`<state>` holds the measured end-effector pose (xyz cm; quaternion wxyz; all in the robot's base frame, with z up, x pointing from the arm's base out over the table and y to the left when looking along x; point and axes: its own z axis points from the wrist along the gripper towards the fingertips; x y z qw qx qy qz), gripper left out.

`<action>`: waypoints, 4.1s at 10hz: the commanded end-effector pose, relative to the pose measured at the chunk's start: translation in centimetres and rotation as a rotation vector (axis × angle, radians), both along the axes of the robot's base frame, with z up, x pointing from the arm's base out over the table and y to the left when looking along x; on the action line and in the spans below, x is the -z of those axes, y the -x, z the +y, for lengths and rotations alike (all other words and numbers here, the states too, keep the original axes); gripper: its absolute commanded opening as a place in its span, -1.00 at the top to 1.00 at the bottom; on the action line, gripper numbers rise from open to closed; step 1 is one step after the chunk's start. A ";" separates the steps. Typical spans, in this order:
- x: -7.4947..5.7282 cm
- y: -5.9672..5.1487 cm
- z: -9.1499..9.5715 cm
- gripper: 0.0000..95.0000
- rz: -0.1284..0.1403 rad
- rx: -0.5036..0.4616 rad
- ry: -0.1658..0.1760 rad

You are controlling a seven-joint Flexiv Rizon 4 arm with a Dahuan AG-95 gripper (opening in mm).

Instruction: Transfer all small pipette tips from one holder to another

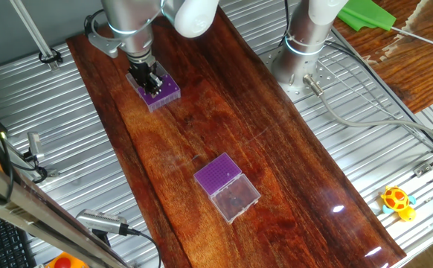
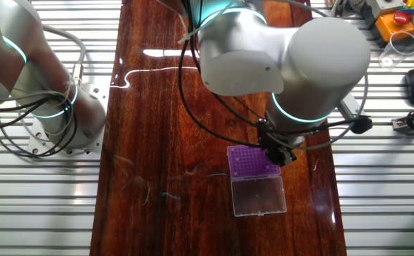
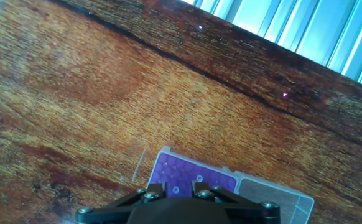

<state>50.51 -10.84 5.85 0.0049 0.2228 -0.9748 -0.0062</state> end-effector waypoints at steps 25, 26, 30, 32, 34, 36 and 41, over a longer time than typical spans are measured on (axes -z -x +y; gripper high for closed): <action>-5.6 -0.7 9.5 1.00 0.042 0.117 0.011; -5.6 -0.7 9.5 1.00 0.042 0.086 0.011; -5.6 -0.7 9.5 1.00 0.049 -0.060 0.003; -5.8 -0.1 10.0 1.00 0.044 -0.063 -0.025; -6.4 2.3 14.7 1.00 0.038 0.001 -0.032; -6.8 4.3 20.5 1.00 0.038 0.086 -0.007; -6.9 4.8 22.2 1.00 0.038 -0.070 0.039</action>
